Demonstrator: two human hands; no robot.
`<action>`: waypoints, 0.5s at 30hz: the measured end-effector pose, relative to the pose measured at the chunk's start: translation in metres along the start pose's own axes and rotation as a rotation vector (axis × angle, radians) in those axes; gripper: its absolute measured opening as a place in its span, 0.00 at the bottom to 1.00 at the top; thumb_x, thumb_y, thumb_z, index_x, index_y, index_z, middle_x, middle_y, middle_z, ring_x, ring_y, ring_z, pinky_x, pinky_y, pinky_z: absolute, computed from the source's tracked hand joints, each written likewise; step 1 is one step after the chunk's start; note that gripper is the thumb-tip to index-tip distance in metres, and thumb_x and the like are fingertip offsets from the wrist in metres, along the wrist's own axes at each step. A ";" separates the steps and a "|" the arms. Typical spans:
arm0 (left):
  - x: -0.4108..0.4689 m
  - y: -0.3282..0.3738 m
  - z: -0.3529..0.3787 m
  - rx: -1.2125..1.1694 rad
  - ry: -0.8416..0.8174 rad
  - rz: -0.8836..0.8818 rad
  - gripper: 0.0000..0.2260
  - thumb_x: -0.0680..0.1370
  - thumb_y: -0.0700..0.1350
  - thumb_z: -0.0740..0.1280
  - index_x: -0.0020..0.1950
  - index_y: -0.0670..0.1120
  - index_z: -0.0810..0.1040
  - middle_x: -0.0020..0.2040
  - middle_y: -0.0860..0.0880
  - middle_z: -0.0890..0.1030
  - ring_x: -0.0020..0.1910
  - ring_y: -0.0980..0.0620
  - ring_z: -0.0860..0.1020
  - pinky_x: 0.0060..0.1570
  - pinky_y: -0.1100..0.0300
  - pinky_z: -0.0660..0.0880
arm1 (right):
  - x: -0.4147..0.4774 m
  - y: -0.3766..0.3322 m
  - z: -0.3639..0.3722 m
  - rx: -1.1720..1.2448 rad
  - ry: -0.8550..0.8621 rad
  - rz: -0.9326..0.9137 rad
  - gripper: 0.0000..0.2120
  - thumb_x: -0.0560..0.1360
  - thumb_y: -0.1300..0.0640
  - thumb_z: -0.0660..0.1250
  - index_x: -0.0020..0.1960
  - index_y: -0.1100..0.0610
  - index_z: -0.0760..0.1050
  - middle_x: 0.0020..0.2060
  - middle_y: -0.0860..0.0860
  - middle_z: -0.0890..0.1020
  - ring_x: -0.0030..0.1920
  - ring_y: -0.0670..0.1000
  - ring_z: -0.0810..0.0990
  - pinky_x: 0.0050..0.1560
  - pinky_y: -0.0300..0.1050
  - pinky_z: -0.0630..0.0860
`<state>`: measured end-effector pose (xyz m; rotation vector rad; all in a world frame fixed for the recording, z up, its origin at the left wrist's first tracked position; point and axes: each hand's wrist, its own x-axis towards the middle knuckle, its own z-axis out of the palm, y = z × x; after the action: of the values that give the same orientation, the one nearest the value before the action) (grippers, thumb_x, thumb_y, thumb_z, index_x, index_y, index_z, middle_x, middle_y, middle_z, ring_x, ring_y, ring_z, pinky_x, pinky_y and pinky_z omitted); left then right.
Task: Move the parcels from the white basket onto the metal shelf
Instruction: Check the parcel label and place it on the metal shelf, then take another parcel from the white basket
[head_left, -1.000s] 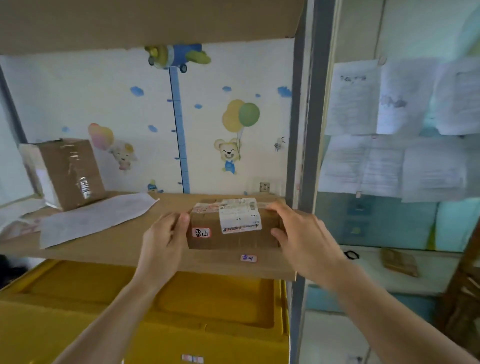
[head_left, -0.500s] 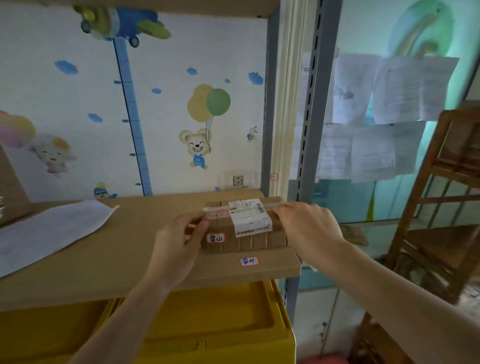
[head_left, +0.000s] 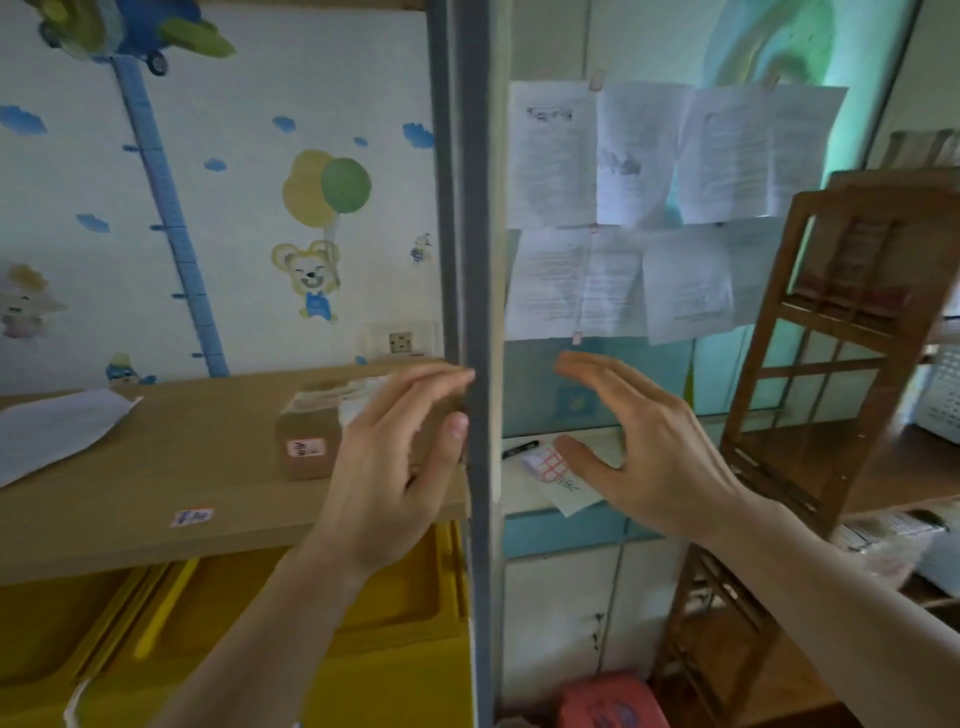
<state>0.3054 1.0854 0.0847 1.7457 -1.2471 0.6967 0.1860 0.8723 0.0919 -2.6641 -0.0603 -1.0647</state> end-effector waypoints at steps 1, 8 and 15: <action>0.006 0.018 0.021 -0.028 -0.026 0.024 0.17 0.81 0.47 0.59 0.66 0.43 0.77 0.64 0.50 0.78 0.64 0.56 0.75 0.62 0.67 0.69 | -0.012 0.014 -0.015 0.014 -0.023 0.027 0.33 0.75 0.49 0.73 0.77 0.53 0.67 0.74 0.45 0.72 0.71 0.42 0.70 0.70 0.35 0.67; 0.051 0.148 0.204 -0.305 -0.162 0.088 0.18 0.82 0.47 0.60 0.71 0.43 0.73 0.71 0.50 0.75 0.71 0.60 0.70 0.65 0.60 0.71 | -0.117 0.137 -0.149 -0.062 -0.009 0.238 0.39 0.75 0.45 0.71 0.81 0.51 0.59 0.80 0.45 0.64 0.79 0.43 0.62 0.76 0.42 0.62; 0.096 0.270 0.368 -0.561 -0.303 0.192 0.19 0.82 0.48 0.59 0.71 0.43 0.73 0.71 0.48 0.76 0.72 0.53 0.71 0.66 0.46 0.71 | -0.209 0.242 -0.270 -0.136 0.150 0.553 0.35 0.74 0.47 0.71 0.78 0.49 0.64 0.73 0.41 0.71 0.73 0.42 0.69 0.70 0.46 0.70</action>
<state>0.0715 0.6827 0.0743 1.3003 -1.6430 0.1517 -0.1135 0.5805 0.0796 -2.4656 0.7548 -1.0920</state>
